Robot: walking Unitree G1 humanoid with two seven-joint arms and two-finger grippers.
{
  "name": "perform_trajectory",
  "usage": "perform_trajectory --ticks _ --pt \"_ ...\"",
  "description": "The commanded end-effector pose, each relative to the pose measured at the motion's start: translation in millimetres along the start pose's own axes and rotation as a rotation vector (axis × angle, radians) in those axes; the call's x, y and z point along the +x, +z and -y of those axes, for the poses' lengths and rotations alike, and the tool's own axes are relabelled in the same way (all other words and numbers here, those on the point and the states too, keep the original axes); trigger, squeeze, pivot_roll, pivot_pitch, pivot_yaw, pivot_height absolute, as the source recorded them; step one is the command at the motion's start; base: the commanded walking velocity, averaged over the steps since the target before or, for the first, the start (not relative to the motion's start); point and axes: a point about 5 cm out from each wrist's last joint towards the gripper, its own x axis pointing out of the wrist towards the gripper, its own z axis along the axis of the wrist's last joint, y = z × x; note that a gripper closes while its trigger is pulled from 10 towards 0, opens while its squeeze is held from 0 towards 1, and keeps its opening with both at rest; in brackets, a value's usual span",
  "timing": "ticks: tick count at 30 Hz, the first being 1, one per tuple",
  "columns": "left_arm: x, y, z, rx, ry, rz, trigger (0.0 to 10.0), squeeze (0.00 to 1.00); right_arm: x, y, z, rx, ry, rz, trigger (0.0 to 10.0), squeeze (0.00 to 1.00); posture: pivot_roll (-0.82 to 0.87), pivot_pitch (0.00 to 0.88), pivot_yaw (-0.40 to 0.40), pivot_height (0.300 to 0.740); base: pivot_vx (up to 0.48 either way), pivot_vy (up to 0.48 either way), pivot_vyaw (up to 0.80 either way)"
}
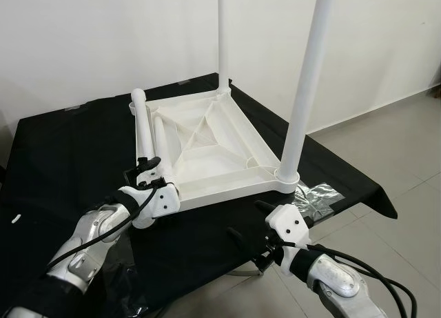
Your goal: Building children table
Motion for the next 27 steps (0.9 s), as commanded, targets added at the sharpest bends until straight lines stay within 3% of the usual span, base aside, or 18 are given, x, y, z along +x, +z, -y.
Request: perform_trajectory --ticks 1,25,26,27 --pt "3.8 -1 3.4 0.016 -0.003 -0.022 10.0 0.00 0.8 1 -4.2 0.000 0.018 -0.004 10.0 0.00 -0.09 0.027 0.029 0.740 0.000 0.000 0.00" --pt "34.1 -1 10.5 0.046 -0.001 -0.156 10.0 0.00 3.0 1 -5.6 -0.003 0.015 -0.005 10.0 0.00 -0.10 0.022 0.042 0.740 0.000 0.000 0.00" --pt "36.3 -2 10.9 0.042 0.004 -0.171 7.9 0.00 3.1 0 -5.4 -0.003 0.016 -0.006 10.0 0.00 -0.10 0.021 0.042 0.740 0.000 0.000 0.00" --pt "36.3 -2 10.9 0.042 0.004 -0.171 7.9 0.00 3.1 0 -5.4 -0.003 0.016 -0.006 10.0 0.00 -0.10 0.021 0.042 0.740 0.000 0.000 0.00"
